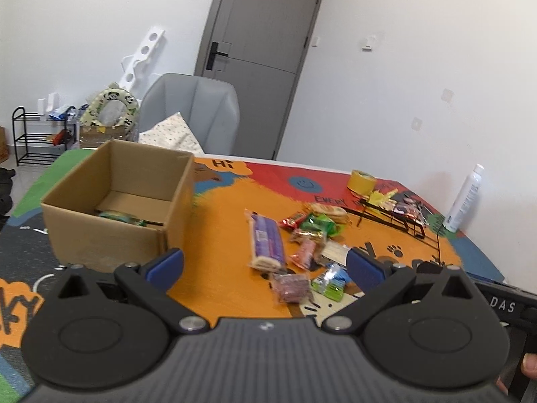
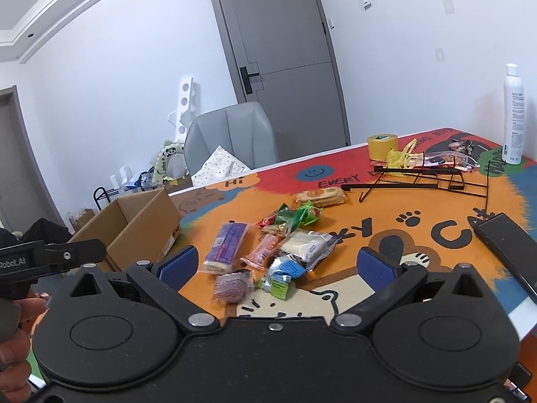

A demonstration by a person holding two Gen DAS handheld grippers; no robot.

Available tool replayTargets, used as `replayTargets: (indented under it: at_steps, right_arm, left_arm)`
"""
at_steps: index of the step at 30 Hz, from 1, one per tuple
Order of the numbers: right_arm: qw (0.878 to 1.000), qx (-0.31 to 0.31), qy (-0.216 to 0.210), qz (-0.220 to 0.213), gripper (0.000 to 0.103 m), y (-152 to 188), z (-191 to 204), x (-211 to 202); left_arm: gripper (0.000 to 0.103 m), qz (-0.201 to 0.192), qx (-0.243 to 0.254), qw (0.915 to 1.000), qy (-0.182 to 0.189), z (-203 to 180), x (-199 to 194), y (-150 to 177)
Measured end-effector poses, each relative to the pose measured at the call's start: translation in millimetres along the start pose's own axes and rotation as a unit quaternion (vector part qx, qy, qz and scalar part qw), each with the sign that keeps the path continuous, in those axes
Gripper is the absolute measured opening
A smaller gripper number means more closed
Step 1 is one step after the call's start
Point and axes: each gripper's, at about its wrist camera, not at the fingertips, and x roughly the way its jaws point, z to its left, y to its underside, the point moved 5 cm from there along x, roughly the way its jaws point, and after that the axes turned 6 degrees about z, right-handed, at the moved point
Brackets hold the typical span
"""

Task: Organize snacks
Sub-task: 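Withdraw both tools from the box back toward the snack pile, then grasp the pink-wrapped cake with the left tool while the right tool grasps a blue-green wrapper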

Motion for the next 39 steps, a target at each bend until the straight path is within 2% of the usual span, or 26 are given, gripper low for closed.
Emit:
replayTargets:
  at_steps: [7, 11, 13, 19, 24, 31, 39]
  right_arm:
    - [1.000, 0.011, -0.006, 0.018, 0.086, 3.8, -8.3, 18.7]
    - [0.999, 0.018, -0.007, 0.029, 0.078, 7.0, -13.1, 31.4]
    - [0.999, 0.021, -0.005, 0.033, 0.077, 8.7, -15.5, 37.6]
    - [0.998, 0.037, 0.000, 0.052, 0.071, 10.5, -23.1, 60.5]
    - [0.997, 0.042, -0.001, 0.064, 0.065, 10.9, -25.5, 77.0]
    - [0.995, 0.056, -0.001, 0.082, 0.061, 14.4, -33.7, 97.6]
    - [0.993, 0.073, -0.006, 0.094, 0.061, 14.9, -40.9, 112.5]
  left_arm:
    - [0.100, 0.012, 0.013, 0.9998, 0.013, -11.7, 23.8, 5.8]
    - [0.093, 0.019, 0.017, 0.9995, 0.019, -14.7, 38.0, 7.4]
    - [0.089, 0.025, 0.018, 0.9993, 0.023, -15.0, 45.7, 8.4]
    - [0.087, 0.044, 0.009, 0.9986, 0.028, -14.0, 72.8, 11.6]
    - [0.080, 0.063, 0.000, 0.9975, 0.033, -13.7, 96.1, 16.0]
    - [0.069, 0.092, -0.007, 0.9948, 0.041, -16.6, 126.3, 21.7]
    - [0.069, 0.117, -0.006, 0.9923, 0.040, -23.7, 153.5, 28.0]
